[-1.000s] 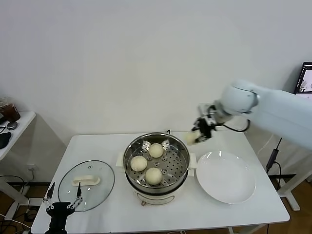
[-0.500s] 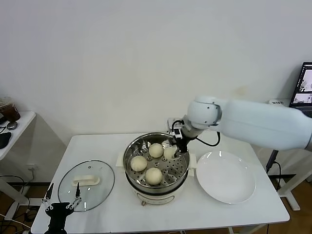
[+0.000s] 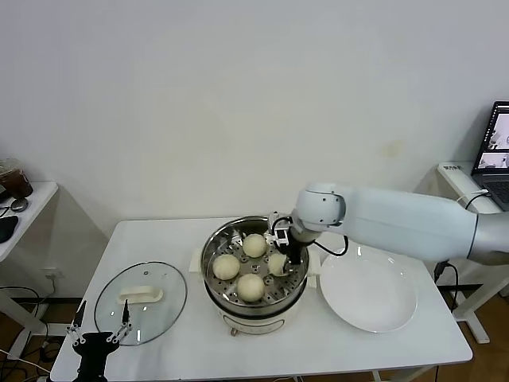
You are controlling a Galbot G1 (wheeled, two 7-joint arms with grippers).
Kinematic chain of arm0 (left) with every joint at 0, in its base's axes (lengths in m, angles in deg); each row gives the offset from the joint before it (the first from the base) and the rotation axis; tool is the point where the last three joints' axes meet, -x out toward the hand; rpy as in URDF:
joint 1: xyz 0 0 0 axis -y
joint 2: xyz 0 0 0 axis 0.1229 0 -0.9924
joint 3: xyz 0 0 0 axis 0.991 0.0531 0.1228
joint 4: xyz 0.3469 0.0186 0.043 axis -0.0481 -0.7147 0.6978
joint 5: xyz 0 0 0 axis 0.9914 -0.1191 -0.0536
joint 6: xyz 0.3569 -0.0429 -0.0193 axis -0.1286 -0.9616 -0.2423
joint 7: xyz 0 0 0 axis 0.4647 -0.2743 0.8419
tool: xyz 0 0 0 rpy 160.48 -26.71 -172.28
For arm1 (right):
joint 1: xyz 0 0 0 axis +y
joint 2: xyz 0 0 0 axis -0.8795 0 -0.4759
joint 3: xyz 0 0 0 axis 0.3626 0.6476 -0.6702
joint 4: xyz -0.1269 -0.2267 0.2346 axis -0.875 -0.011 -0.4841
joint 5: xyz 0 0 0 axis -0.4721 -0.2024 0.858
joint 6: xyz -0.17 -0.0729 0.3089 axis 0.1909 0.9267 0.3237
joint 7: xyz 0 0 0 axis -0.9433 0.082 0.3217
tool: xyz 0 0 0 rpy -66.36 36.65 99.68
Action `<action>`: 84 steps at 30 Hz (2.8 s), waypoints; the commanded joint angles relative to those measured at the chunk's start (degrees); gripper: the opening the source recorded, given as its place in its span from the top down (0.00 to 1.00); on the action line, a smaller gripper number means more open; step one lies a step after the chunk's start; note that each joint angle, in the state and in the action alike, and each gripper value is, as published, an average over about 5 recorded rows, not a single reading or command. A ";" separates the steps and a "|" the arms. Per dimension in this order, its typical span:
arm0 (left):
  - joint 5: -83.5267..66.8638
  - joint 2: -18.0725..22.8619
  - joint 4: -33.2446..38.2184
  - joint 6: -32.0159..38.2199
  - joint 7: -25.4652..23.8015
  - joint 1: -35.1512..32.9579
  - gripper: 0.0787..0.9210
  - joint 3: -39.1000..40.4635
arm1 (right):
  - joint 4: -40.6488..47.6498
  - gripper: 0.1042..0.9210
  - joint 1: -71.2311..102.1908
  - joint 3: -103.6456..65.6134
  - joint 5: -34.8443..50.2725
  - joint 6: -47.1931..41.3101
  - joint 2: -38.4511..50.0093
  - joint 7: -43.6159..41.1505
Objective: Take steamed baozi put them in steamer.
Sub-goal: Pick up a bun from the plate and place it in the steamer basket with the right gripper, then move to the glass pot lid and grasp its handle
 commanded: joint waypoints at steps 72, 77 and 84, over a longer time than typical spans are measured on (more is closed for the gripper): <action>82.22 -9.45 -24.58 1.81 11.09 16.82 0.12 -1.20 | -20.38 0.12 123.47 -127.38 -15.87 55.23 -28.11 32.98; 83.02 -10.48 -28.14 1.76 10.96 22.23 0.12 0.01 | -20.82 0.12 123.38 -126.27 -15.42 54.23 -28.17 32.77; 83.81 -11.10 -32.59 1.68 10.51 27.05 0.12 1.20 | -20.33 0.12 123.42 -125.03 -15.03 53.41 -28.13 32.26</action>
